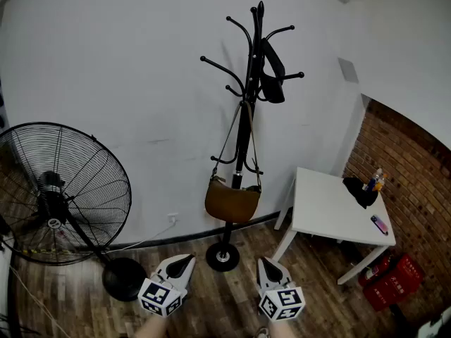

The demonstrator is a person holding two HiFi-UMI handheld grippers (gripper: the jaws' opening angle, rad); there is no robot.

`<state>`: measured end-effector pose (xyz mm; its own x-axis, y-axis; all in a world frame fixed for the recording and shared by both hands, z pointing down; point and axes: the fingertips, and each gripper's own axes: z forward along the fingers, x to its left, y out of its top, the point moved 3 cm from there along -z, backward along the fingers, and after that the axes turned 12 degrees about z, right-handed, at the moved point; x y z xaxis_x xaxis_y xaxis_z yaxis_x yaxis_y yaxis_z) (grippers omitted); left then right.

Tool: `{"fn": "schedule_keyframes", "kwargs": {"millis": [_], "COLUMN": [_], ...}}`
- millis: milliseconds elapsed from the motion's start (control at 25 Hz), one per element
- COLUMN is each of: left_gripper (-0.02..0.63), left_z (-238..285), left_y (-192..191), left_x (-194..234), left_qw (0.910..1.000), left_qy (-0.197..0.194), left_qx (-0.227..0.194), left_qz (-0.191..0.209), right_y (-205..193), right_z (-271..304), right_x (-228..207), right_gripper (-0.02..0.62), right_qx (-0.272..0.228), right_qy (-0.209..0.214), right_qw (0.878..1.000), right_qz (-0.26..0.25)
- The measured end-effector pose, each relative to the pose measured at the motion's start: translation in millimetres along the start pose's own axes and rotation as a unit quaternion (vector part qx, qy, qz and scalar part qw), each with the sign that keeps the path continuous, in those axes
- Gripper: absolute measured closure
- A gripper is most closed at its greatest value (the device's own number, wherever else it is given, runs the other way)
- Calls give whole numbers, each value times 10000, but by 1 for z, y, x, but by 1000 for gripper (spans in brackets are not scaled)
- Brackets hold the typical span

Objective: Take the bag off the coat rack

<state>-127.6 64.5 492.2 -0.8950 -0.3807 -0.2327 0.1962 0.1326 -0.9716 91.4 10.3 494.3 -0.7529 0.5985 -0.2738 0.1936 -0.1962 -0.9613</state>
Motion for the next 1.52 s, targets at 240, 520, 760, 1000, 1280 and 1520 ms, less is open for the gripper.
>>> {"fn": "schedule_keyframes", "kwargs": {"millis": [240,520,760,1000,1280,1520], "left_gripper": [597,597,552,426,367,364], "left_z": [-4,-4,7,38,87,123], "left_y": [-5,-13,-24,-33,-39,-40], "left_x": [0,2,0,-1,9,18], "left_qw": [10000,9999,9998,9992,9988,9986], "left_qy": [15,-24,4,-113,-23,199], "left_qx": [75,53,71,209,369,423], "left_qz": [-19,-85,-189,-313,-318,-242], "right_y": [-11,-12,-16,-18,-11,-2], "right_z": [-3,3,9,28,63,94], "right_x": [3,6,-7,-36,-78,-110], "right_gripper": [597,595,584,493,433,413], "right_qx": [93,12,29,136,286,340], "right_qy": [-65,113,40,-63,-71,4], "right_qw": [9999,9996,9997,9996,9990,9989], "right_qz": [32,253,244,223,331,336]}}
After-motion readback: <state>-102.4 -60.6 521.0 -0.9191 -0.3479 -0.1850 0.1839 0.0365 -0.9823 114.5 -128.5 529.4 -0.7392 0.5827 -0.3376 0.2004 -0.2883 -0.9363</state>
